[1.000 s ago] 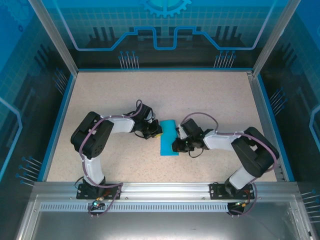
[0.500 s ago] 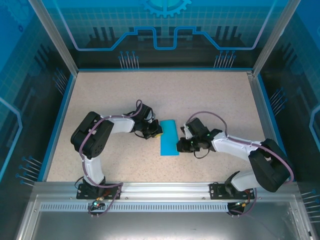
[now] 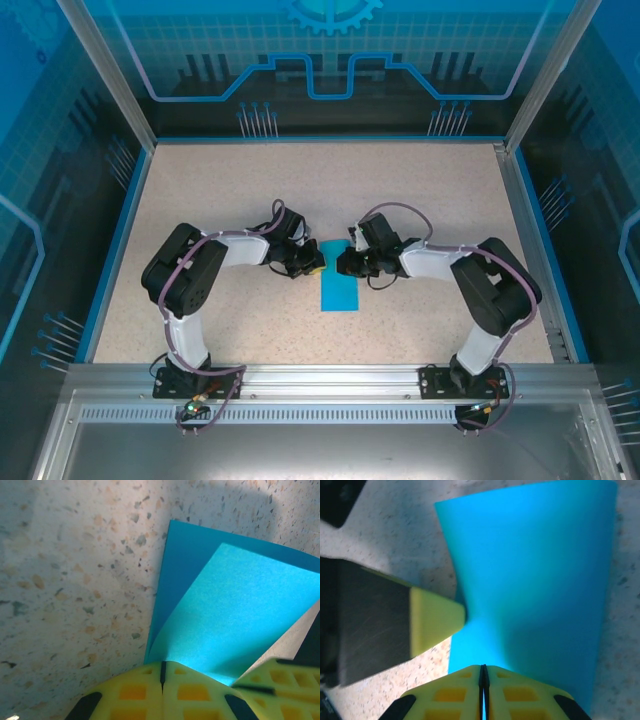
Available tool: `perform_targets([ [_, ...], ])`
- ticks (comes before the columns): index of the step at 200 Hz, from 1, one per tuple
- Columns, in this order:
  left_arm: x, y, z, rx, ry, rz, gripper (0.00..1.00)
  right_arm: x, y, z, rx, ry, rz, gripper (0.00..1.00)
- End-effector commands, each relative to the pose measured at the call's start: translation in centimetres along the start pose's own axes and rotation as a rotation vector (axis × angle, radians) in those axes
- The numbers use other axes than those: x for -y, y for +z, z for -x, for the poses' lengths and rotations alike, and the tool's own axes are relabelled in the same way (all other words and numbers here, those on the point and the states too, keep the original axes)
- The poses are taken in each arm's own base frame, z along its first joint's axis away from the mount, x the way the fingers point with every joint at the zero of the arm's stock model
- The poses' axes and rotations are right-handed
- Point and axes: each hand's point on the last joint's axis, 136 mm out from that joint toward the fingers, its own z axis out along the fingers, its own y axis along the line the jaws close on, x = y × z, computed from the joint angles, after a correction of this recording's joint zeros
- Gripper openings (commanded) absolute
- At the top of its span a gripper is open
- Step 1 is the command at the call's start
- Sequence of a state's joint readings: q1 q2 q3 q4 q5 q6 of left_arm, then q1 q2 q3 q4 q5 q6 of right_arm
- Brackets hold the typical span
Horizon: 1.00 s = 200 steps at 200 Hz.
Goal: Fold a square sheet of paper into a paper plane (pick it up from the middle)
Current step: Fold the square sheet of paper in half at the center of the table.
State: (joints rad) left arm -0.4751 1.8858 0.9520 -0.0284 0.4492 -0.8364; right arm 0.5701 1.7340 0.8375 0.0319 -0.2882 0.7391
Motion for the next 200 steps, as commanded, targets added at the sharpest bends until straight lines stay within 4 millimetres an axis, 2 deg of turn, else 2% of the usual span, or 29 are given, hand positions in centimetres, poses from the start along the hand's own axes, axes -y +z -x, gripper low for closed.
perform_targets([
  [1, -8.0, 1.3, -3.5, -0.083, -0.117, 0.273, 0.00, 1.1, 0.5, 1.2, 0.044, 0.056, 0.000, 0.11],
  [54, -8.7, 1.3, -3.7, -0.083, -0.118, 0.292, 0.00, 6.6, 0.5, -0.5, 0.055, 0.202, -0.095, 0.11],
  [80, -8.9, 1.3, -3.8, -0.084, -0.116, 0.298, 0.00, 7.2, -1.4, 0.4, 0.095, 0.200, -0.113, 0.12],
  [95, -8.9, 1.4, -3.8, -0.087, -0.117, 0.295, 0.00, 6.1, -2.9, 1.4, 0.130, 0.155, -0.111, 0.12],
  [112, -8.9, 1.4, -3.8, -0.088, -0.113, 0.294, 0.00, 3.7, -3.9, 2.4, 0.145, 0.096, -0.066, 0.12],
  [144, -8.6, 1.3, -3.7, -0.086, -0.110, 0.290, 0.00, -0.6, -2.5, 2.8, 0.099, 0.011, 0.021, 0.13],
  [159, -8.6, 1.2, -3.7, -0.085, -0.110, 0.291, 0.00, -1.3, -1.4, 3.1, 0.084, 0.014, 0.051, 0.13],
  [171, -8.7, 1.2, -3.8, -0.087, -0.110, 0.294, 0.00, -0.9, -0.4, 2.8, 0.065, 0.028, 0.053, 0.13],
  [177, -8.7, 1.2, -3.8, -0.086, -0.109, 0.293, 0.00, -1.6, -0.3, 3.9, 0.082, 0.023, 0.066, 0.12],
  [200, -8.8, 1.1, -3.8, -0.087, -0.107, 0.298, 0.00, -0.7, 0.7, 4.6, 0.079, 0.050, 0.072, 0.12],
])
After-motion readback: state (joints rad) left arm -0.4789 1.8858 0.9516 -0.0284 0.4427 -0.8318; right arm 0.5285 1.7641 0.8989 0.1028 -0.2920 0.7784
